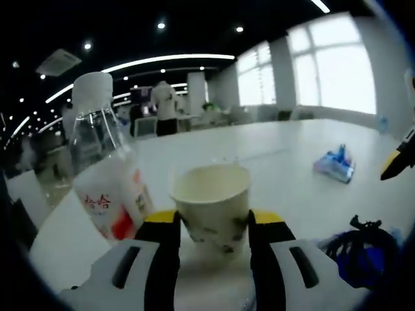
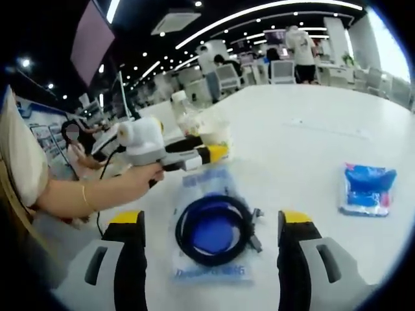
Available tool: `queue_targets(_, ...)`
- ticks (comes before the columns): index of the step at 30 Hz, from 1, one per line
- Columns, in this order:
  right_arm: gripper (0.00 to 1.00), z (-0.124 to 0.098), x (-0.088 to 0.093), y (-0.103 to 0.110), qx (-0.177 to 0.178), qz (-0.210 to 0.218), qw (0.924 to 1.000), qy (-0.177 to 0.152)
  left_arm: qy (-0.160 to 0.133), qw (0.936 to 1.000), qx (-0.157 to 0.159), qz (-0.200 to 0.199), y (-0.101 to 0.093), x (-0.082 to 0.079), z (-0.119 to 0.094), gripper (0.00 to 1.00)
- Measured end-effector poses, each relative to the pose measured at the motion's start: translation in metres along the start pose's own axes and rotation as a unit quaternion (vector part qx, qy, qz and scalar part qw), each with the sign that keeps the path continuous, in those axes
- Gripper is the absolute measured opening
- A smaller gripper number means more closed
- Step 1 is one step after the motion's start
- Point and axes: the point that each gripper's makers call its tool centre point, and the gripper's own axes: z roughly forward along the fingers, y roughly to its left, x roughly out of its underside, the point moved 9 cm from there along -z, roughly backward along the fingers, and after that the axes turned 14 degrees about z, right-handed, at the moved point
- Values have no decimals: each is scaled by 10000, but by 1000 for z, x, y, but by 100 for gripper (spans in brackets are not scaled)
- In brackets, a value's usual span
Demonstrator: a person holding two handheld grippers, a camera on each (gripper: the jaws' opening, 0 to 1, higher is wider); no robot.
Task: Arrange the tabletop items into an orderly group along one side of the table until the central work area is clear of visible clutter.
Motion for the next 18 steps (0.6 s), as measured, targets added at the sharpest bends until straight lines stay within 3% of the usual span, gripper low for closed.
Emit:
queue_targets(8,82,1,1,0,11,28,10000,43,149,9995,55,-260,0,3,-1,39)
queue_targets(18,83,1,-1,6,-48,37,10000,-28,177,9993,167,-296,1,0,-10,42)
